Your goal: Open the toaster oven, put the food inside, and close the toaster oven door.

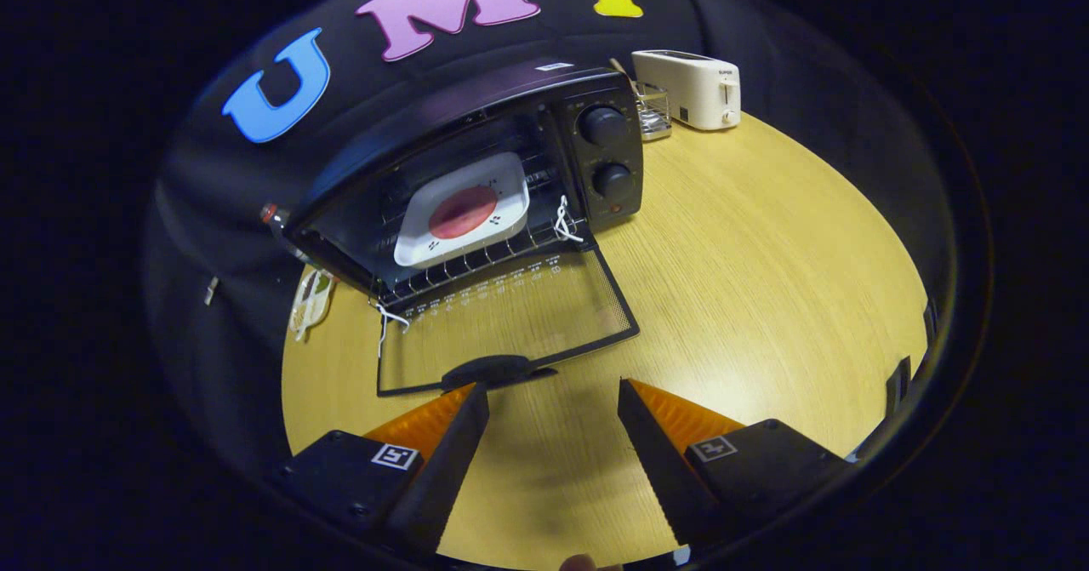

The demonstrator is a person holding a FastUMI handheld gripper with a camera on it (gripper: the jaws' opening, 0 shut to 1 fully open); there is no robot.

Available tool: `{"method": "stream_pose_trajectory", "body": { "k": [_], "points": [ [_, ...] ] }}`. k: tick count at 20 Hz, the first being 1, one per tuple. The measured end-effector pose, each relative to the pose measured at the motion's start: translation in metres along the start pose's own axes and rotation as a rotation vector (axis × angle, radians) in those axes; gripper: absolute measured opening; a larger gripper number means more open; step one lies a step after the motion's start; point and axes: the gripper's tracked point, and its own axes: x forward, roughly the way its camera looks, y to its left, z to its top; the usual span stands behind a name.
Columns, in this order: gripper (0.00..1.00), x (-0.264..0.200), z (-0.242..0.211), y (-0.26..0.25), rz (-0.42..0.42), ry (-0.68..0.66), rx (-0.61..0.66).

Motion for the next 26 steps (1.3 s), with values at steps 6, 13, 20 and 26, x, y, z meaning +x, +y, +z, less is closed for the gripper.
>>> {"method": "stream_pose_trajectory", "body": {
  "k": [6,13,20,26],
  "points": [
    [0.99,0.016,-0.033,0.012,-0.02,0.033,-0.183],
    [1.0,0.048,-0.047,0.029,-0.043,0.107,-0.187],
    [1.0,0.066,-0.04,0.045,-0.052,0.127,-0.197],
    [0.99,0.06,-0.032,0.049,-0.062,0.106,-0.246]
  ]
}}
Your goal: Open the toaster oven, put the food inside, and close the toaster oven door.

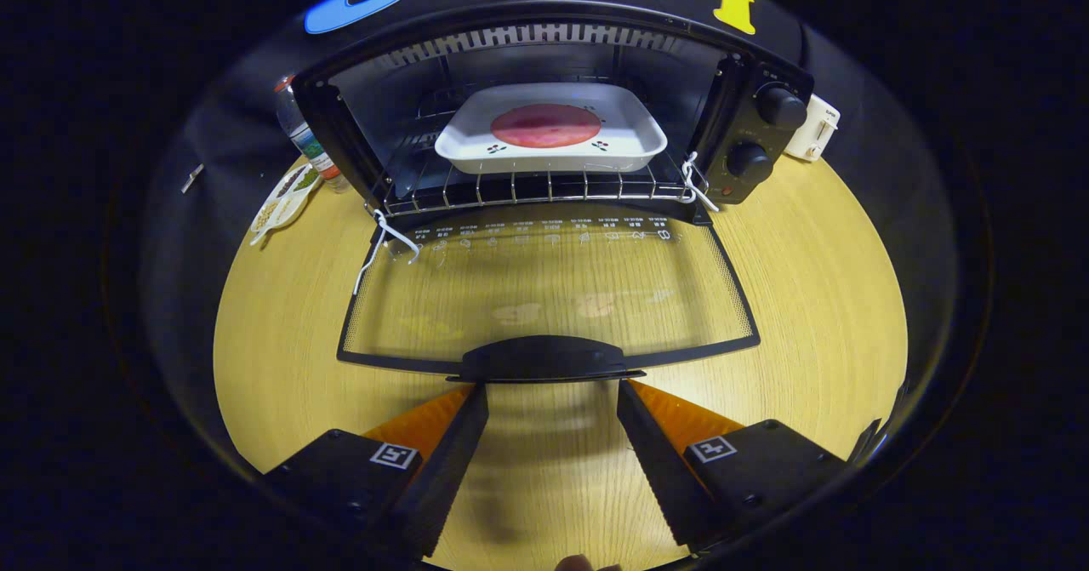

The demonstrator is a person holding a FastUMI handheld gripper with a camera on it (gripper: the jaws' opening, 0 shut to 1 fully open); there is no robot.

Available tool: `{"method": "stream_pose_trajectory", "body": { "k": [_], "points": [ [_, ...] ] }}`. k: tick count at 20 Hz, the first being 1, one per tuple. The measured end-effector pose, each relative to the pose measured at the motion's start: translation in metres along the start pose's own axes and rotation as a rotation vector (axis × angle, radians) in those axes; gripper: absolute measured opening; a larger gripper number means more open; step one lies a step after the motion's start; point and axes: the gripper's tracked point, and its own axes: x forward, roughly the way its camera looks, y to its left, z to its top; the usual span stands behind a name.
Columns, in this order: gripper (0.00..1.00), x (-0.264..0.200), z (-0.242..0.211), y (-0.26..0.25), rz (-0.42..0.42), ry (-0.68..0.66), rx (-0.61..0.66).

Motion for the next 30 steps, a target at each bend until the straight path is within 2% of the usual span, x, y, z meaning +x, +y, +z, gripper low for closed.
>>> {"method": "stream_pose_trajectory", "body": {
  "k": [2,5,15,22,27,30],
  "points": [
    [0.99,-0.006,0.01,0.001,0.01,-0.027,0.012],
    [0.99,-0.014,0.017,0.001,0.012,-0.074,-0.044],
    [0.99,-0.047,0.05,0.003,0.029,-0.212,-0.023],
    [0.99,-0.063,0.093,-0.002,0.028,-0.296,0.035],
    [0.99,-0.071,0.124,0.002,0.016,-0.404,-0.093],
    [0.99,-0.069,0.144,0.005,0.028,-0.453,-0.077]
  ]
}}
